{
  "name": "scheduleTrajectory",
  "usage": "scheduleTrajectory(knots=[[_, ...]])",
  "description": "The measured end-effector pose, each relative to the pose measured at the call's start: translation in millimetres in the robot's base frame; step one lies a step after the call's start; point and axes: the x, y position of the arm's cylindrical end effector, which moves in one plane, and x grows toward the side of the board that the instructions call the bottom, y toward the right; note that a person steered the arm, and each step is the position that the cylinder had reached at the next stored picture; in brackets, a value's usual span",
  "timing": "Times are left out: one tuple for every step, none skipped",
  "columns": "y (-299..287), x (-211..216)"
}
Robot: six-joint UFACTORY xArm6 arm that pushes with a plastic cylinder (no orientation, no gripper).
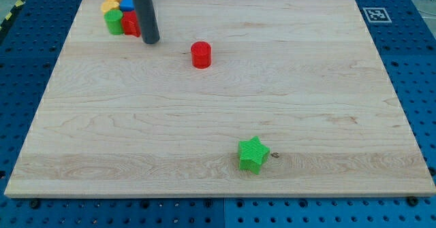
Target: Move the red circle to the top right corner of the board
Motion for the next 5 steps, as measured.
scheduleTrajectory(knots=[[1, 36], [52, 40], [139, 37], [220, 32], [258, 30]])
